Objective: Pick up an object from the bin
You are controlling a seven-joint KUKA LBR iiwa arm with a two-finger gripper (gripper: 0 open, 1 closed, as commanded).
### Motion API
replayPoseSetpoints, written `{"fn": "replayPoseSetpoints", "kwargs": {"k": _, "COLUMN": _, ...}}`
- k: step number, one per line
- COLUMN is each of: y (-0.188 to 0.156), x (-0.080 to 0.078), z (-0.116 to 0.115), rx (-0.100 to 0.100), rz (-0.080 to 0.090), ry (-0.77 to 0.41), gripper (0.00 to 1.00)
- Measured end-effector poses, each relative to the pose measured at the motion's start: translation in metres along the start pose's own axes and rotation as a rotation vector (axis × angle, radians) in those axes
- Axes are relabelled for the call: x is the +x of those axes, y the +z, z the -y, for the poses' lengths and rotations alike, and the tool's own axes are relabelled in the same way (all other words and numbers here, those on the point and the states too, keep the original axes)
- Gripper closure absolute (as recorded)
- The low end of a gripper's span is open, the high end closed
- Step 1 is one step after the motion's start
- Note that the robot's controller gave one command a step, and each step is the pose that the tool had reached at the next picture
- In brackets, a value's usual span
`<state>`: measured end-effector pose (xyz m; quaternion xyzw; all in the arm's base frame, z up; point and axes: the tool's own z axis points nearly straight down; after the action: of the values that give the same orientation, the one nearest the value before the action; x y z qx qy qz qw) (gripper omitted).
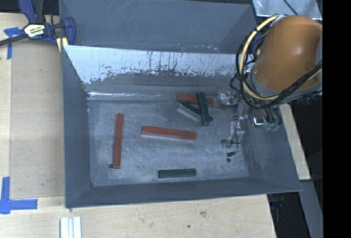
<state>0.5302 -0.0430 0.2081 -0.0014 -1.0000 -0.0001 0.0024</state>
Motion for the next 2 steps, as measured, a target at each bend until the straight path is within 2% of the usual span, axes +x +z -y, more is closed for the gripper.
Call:
{"fn": "replayPoseSetpoints", "kwargs": {"k": 1, "y": -0.004, "x": -0.002, "z": -0.001, "rx": 0.001, "rz": 0.009, "ry": -0.001, "gripper": 0.00}}
{"fn": "replayPoseSetpoints", "kwargs": {"k": 2, "y": 0.092, "x": -0.026, "z": -0.080, "rx": -0.001, "rz": 0.013, "ry": 0.017, "gripper": 0.00}}
